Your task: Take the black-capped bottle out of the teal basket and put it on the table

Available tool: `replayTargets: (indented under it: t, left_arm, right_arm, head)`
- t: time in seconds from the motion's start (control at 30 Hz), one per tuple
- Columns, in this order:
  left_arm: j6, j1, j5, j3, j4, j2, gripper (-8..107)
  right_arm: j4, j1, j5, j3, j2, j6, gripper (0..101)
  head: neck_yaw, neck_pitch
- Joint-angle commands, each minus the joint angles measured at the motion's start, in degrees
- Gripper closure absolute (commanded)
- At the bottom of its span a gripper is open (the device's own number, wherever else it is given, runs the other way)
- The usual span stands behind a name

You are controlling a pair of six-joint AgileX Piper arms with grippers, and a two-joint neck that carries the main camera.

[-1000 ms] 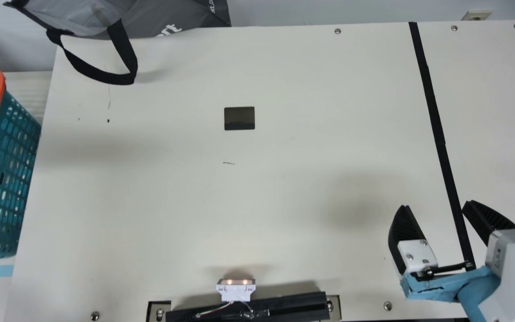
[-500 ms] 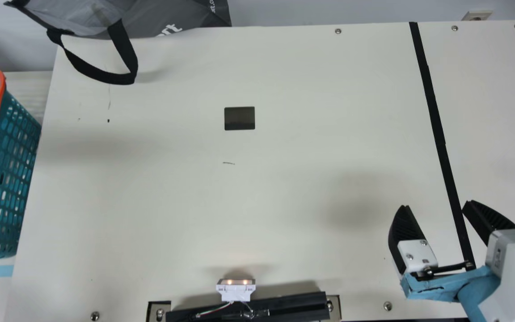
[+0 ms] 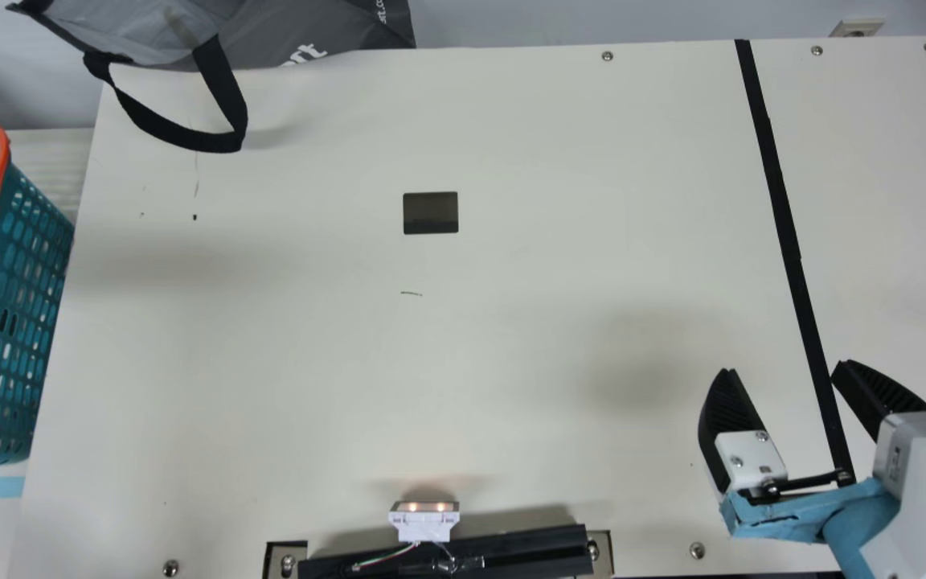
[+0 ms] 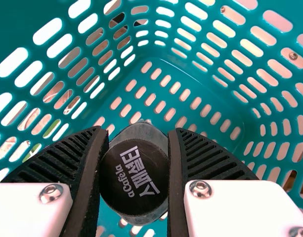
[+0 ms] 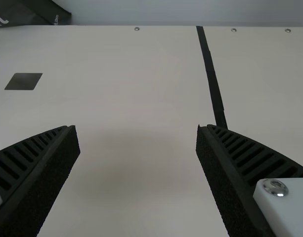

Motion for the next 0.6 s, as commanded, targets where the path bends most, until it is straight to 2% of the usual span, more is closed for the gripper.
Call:
replayTargets:
  t: [0.0,0.57]
  left_arm:
    - [-0.11,-0.14,0.03,-0.01,0.4,-0.44,99]
    - [-2.47,-2.12,3.33,-0.3,6.17,-6.4,99]
  right_arm:
    - [0.0,0.0,0.0,0.0,0.0,0.0,10]
    - [0.0,0.0,0.02,0.0,0.0,0.0,10]
  head:
    - [0.47,-0.51]
    - [0.47,-0.51]
